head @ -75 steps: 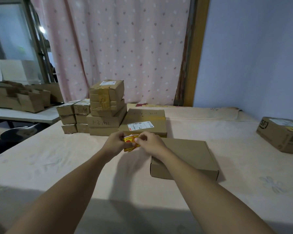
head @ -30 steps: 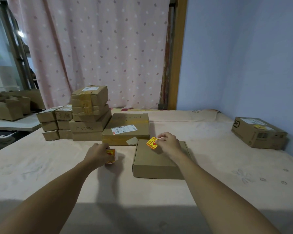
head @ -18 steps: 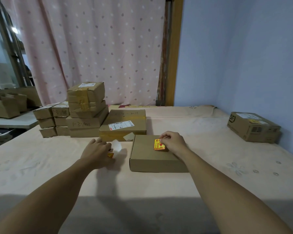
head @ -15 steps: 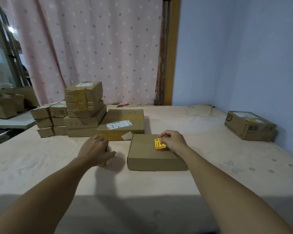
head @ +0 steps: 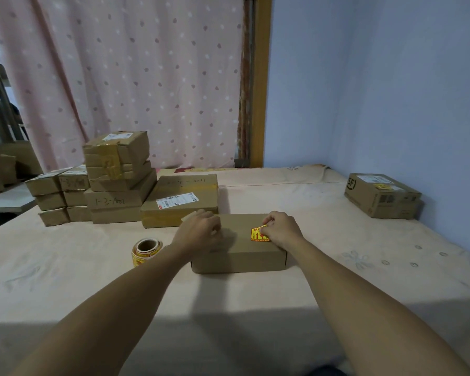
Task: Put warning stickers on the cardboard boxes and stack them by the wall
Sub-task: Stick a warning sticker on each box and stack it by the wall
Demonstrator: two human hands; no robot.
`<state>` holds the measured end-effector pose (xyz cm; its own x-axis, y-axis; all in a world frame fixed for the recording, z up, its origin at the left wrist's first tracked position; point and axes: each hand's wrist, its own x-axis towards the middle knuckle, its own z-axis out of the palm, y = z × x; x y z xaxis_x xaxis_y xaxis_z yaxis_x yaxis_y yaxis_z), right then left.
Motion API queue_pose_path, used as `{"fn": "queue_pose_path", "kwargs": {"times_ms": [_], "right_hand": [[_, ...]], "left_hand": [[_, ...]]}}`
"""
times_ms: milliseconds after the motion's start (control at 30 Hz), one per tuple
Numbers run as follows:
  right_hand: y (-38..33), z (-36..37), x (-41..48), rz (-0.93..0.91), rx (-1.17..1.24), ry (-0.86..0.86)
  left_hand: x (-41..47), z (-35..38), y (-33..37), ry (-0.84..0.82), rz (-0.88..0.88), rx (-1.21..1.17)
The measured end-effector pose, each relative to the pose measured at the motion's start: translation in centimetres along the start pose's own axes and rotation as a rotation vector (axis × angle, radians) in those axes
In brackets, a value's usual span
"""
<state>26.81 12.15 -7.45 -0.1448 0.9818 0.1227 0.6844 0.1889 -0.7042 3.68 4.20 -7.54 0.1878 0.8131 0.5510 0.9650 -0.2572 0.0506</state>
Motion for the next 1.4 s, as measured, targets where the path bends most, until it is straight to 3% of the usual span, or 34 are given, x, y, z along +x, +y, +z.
{"fn": "queue_pose_path", "kwargs": {"times_ms": [233, 500, 667, 833, 967, 1133, 1400], "right_hand": [[0.0, 0.0, -0.3, -0.086, -0.163, -0.005], [1.0, 0.0, -0.2, -0.128, -0.287, 0.052], [1.4, -0.5, 0.1, -0.033, -0.251, 0.032], [-0.6, 1.0, 0.1, -0.056, -0.283, 0.124], [-1.1, 2.3, 0.0, -0.047, -0.489, 0.032], [0.3, 1.4, 0.2, -0.005, -0.535, -0.077], [1.9, 0.4, 0.1, 0.075, -0.321, -0.185]], "left_hand": [[3.0, 3.1, 4.6, -0.064, 0.061, -0.167], [3.3, 5.2, 5.5, -0.128, -0.101, -0.27], [3.7, 5.0, 5.3, -0.199, -0.144, -0.296], [3.6, 4.8, 5.2, -0.218, -0.213, -0.303], [3.5, 4.5, 5.2, -0.211, -0.21, -0.321], [3.6, 5.0, 4.7, -0.201, -0.246, -0.342], [3.7, 5.5, 4.3, -0.224, -0.244, -0.316]]}}
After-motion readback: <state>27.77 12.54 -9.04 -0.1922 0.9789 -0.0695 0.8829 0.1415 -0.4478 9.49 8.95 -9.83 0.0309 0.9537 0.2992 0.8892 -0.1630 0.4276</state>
